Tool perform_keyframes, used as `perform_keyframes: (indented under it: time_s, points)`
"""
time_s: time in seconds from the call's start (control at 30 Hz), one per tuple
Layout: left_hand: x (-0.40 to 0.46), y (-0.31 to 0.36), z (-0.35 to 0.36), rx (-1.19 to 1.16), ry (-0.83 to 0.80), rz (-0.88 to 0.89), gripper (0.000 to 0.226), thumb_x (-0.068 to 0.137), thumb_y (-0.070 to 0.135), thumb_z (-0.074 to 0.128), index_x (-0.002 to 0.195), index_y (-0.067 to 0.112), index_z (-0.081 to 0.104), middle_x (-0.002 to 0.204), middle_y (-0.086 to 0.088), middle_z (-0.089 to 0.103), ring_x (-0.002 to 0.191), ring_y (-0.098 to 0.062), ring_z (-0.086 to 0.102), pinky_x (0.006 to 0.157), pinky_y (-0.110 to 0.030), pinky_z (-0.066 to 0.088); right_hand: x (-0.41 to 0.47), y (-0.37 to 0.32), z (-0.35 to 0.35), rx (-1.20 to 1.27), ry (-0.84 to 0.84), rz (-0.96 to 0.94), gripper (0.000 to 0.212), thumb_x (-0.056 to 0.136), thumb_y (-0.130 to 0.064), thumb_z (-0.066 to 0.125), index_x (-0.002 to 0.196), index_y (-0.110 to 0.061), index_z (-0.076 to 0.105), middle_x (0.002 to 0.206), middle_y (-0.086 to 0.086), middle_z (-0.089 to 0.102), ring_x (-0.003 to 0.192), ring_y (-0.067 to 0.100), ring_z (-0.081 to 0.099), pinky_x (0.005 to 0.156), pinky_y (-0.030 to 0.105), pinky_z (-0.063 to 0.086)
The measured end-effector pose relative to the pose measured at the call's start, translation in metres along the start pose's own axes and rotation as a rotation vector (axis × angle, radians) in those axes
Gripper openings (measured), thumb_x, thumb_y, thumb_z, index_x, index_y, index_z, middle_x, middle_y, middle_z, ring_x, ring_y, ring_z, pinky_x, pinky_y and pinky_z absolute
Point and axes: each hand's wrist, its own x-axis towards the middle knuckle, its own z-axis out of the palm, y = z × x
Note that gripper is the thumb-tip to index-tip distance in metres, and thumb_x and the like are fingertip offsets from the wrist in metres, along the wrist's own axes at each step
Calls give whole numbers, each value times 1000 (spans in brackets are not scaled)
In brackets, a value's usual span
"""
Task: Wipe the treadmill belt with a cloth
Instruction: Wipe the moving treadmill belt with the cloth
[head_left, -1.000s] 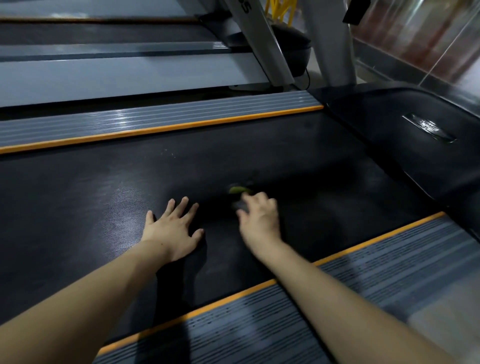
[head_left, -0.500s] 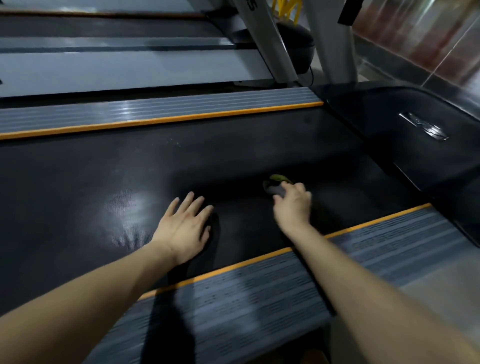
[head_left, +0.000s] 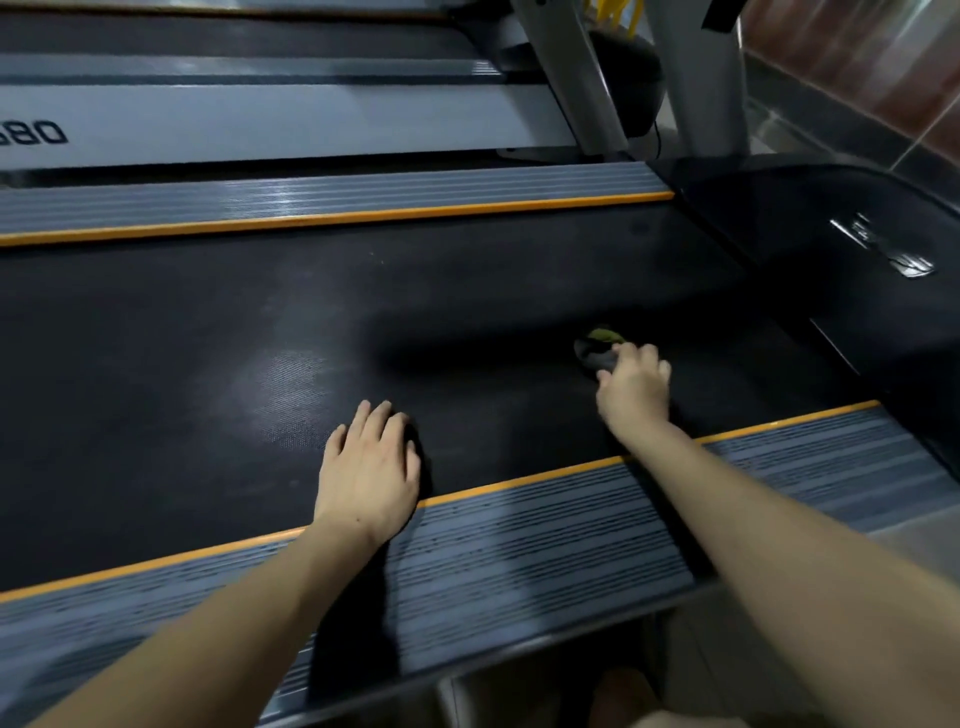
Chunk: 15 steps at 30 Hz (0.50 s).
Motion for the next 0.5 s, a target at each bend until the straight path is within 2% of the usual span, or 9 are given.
perform_keyframes:
  time_s: [0.1, 0.2, 0.27, 0.33, 0.4, 0.5]
  points:
    - [-3, 3, -2, -19, 51, 1, 41, 98, 33, 34, 131, 23, 55, 153, 1, 46, 150, -20, 28, 119, -41, 27, -44, -50, 15, 86, -27, -41, 39, 90, -24, 66, 127, -13, 58, 126, 17, 48, 111, 39, 45, 99, 42, 37]
    - [-1, 1, -3, -36, 48, -10, 42, 95, 35, 34, 130, 25, 54, 152, 1, 47, 149, -19, 29, 118, -41, 27, -90, -96, 27, 132, -136, -267, 43, 91, -26, 66, 131, -17, 56, 126, 11, 48, 111, 33, 44, 99, 41, 39]
    - [-1, 1, -3, -42, 47, -16, 45, 93, 36, 33, 131, 25, 54, 151, 0, 47, 148, -19, 30, 118, -41, 28, -95, -96, 26, 141, -187, -426, 44, 93, -25, 64, 135, -18, 53, 124, 8, 46, 112, 29, 41, 95, 39, 43]
    - [-1, 1, -3, -48, 46, -13, 43, 93, 35, 36, 131, 24, 54, 150, -1, 49, 148, -20, 32, 118, -42, 28, -76, -73, 19, 99, -170, -489, 42, 90, -23, 64, 132, -19, 56, 118, 10, 48, 109, 30, 43, 90, 40, 46]
    - [-1, 1, -3, -54, 48, -12, 39, 95, 31, 41, 131, 23, 55, 149, -1, 50, 147, -20, 32, 118, -42, 28, -44, -35, 13, 24, -106, -416, 40, 87, -20, 65, 127, -19, 59, 116, 14, 50, 106, 35, 47, 89, 41, 47]
    - [-1, 3, -2, -51, 50, -12, 38, 95, 28, 45, 131, 22, 55, 148, -1, 50, 147, -20, 32, 119, -41, 27, 5, 22, -4, -27, -10, -177, 35, 91, -18, 62, 125, -16, 56, 121, 18, 48, 109, 39, 45, 92, 42, 43]
